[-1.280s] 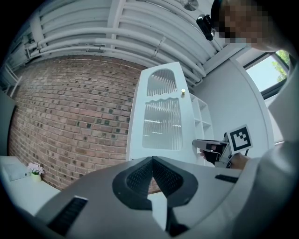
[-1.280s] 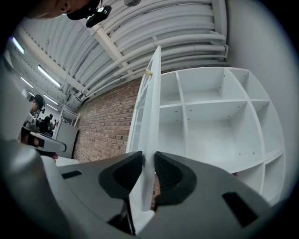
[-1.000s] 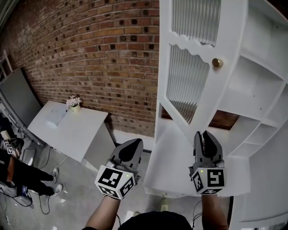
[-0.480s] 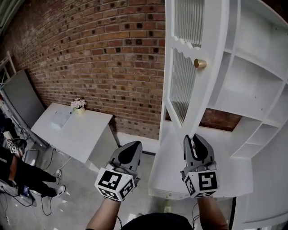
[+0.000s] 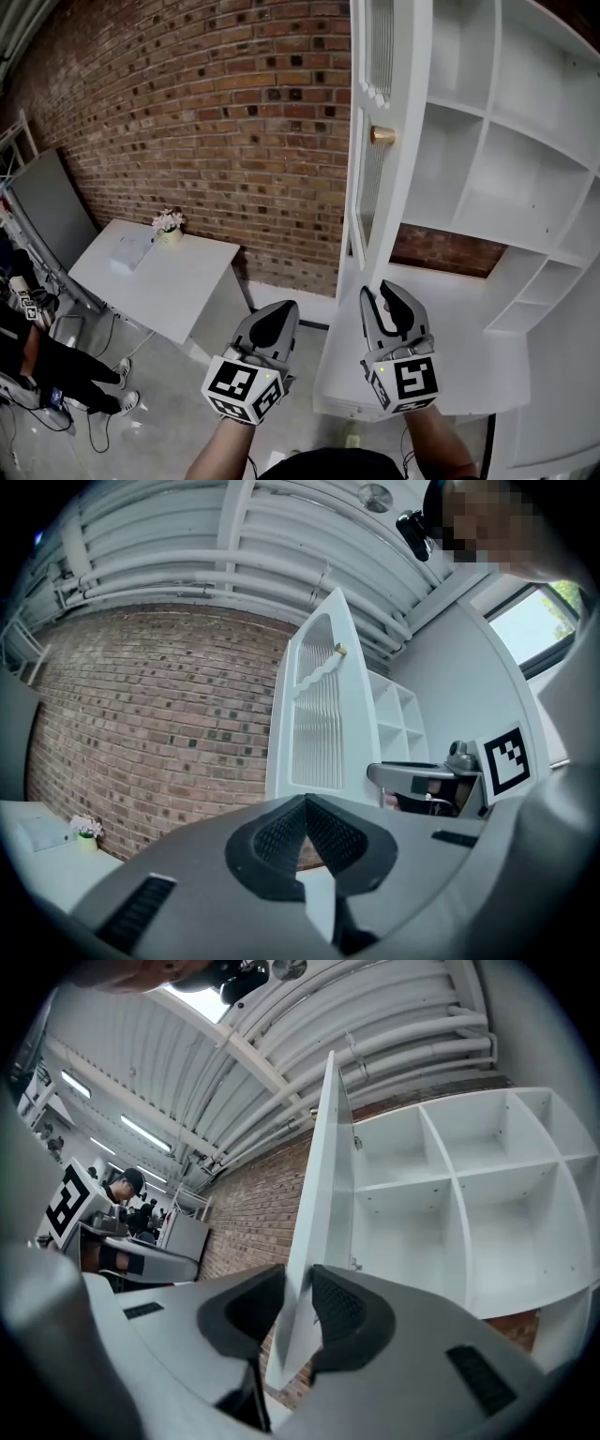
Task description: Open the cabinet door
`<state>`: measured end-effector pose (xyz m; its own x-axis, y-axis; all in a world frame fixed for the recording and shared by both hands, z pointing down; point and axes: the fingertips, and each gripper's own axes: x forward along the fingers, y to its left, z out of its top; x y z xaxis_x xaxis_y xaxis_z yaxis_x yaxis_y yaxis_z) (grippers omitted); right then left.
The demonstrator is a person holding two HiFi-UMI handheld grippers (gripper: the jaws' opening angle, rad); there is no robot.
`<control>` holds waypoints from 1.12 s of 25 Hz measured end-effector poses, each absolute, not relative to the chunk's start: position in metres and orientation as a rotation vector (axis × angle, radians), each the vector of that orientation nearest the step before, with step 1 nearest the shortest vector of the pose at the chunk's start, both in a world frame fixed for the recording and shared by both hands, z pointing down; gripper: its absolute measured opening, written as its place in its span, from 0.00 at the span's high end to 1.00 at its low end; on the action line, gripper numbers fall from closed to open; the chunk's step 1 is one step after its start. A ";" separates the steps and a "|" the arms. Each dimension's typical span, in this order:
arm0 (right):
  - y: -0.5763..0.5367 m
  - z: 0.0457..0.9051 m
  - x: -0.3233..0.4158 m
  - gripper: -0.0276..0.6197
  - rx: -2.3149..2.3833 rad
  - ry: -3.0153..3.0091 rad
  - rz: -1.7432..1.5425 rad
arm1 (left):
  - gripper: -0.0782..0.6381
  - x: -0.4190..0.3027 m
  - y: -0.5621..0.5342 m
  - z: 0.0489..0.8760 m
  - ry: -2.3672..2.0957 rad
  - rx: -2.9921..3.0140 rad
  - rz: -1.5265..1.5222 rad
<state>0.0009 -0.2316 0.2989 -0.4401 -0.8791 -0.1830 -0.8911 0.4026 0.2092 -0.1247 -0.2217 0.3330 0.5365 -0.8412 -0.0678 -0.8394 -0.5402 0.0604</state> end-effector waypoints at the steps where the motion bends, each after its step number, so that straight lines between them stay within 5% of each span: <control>1: -0.232 0.299 -0.004 0.82 -1.630 2.602 0.440 | 0.89 -0.126 -0.221 0.333 -1.500 2.733 -0.140; 19: -0.226 0.300 -0.073 0.78 -1.483 2.752 0.601 | 0.89 -0.144 -0.212 0.334 -1.532 2.724 -0.152; 28: -0.224 0.297 -0.057 0.83 -1.479 2.706 0.537 | 0.89 -0.138 -0.214 0.336 -1.503 2.729 -0.147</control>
